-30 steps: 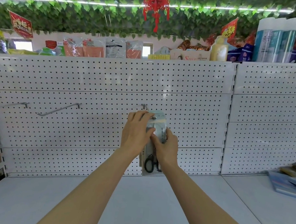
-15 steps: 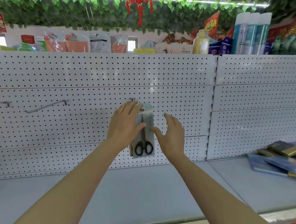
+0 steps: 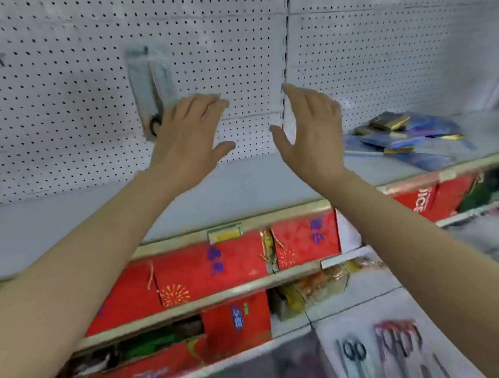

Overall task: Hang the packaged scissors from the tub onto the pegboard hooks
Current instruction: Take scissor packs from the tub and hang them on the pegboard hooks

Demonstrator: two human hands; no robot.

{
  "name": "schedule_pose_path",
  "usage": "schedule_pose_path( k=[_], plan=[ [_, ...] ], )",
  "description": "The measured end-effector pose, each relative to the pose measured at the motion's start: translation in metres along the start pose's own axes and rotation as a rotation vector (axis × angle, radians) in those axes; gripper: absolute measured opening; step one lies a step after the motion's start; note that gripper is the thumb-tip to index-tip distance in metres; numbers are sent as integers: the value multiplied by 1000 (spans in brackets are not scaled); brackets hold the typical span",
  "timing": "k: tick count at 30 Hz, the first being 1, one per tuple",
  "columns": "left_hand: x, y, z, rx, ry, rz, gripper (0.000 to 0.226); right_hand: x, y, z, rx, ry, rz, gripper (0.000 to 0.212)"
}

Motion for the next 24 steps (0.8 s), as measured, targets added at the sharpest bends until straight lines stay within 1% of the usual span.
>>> schedule_pose_path(
  k=[5, 8, 10, 13, 16, 19, 22, 24],
  plan=[
    [-34, 110, 77, -106, -159, 67, 66, -97, 77, -25, -73, -159, 58, 57],
    [-63, 185, 135, -159, -288, 153, 67, -169, 130, -31, -129, -255, 123, 53],
    [-88, 230, 176, -180, -372, 210, 66, -220, 164, -30, -169, -347, 171, 54],
    [-128, 284, 236, -230, -489, 267, 61, -295, 206, -29, -228, -489, 251, 54],
    [-174, 331, 294, -242, -631, 359, 65, -365, 236, -27, -235, -594, 311, 56],
    [-217, 368, 350, -199, -751, 468, 53, -427, 257, -19, -242, -673, 352, 53],
    [-263, 408, 403, -217, -859, 614, 34, -475, 270, -11, -242, -736, 374, 49],
    [-290, 431, 431, -201, -905, 710, 22, -502, 276, -7, -248, -772, 387, 51]
  ],
)
Point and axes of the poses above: each hand's wrist, its own x-axis towards the middle knuckle, its own z-axis out of the palm, y = z × x, the point moved 9 cm from there along x, towards the middle knuckle, and after that the axes turned 1 degree about y, right-handed, at the moved point
